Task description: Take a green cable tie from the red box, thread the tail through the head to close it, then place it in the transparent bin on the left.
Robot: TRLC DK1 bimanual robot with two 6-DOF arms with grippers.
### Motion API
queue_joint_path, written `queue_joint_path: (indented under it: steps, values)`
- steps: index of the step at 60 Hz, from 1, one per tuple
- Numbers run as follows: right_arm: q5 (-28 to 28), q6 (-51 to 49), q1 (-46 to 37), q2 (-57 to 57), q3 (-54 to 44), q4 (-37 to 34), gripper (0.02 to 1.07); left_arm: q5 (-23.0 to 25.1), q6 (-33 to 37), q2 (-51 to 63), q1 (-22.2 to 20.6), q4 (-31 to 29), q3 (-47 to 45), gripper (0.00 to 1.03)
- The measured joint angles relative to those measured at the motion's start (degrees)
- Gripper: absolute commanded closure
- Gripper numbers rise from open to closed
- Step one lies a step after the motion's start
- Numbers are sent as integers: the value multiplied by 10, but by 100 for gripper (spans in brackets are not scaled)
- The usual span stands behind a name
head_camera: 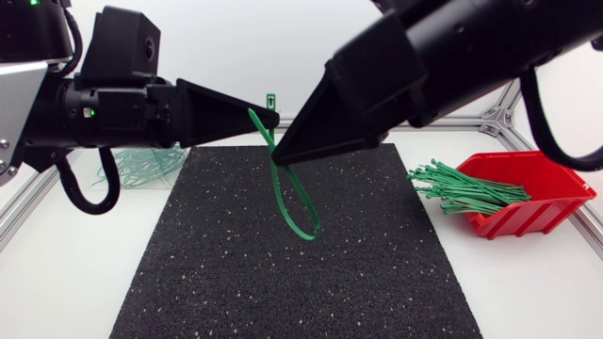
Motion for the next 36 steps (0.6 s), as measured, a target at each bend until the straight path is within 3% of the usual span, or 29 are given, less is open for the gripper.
queue_joint_path:
  steps: [8, 17, 36]
  values:
    - [-4, 34, 1, 0, 1, 9, 102, 0, -9, -2, 0, 4, -5, 100]
    - [-3, 115, 0, -10, -16, 82, 102, 4, -13, -4, 0, 4, -9, 100]
    - [-4, 210, -6, -17, -19, 98, 102, 9, -16, -17, 0, 9, -12, 100]
